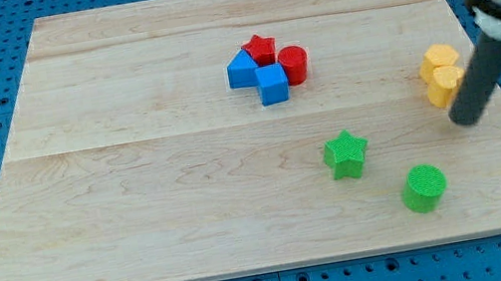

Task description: Push yellow hexagon towards top right

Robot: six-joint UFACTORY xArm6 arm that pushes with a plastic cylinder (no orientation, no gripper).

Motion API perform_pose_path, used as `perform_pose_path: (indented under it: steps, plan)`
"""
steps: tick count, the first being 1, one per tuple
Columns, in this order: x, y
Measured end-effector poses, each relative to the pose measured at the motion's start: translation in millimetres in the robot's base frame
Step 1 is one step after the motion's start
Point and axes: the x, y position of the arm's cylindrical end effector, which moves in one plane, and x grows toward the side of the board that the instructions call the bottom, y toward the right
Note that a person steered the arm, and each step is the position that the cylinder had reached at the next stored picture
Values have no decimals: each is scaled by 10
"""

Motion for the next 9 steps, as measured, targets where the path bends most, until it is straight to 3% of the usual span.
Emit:
perform_pose_path:
  steps: [4,5,7,8,9]
  plan:
    - [-2095,152]
    - [-2311,243]
    - [-2154,771]
    - [-2363,1015]
    - [-2640,906]
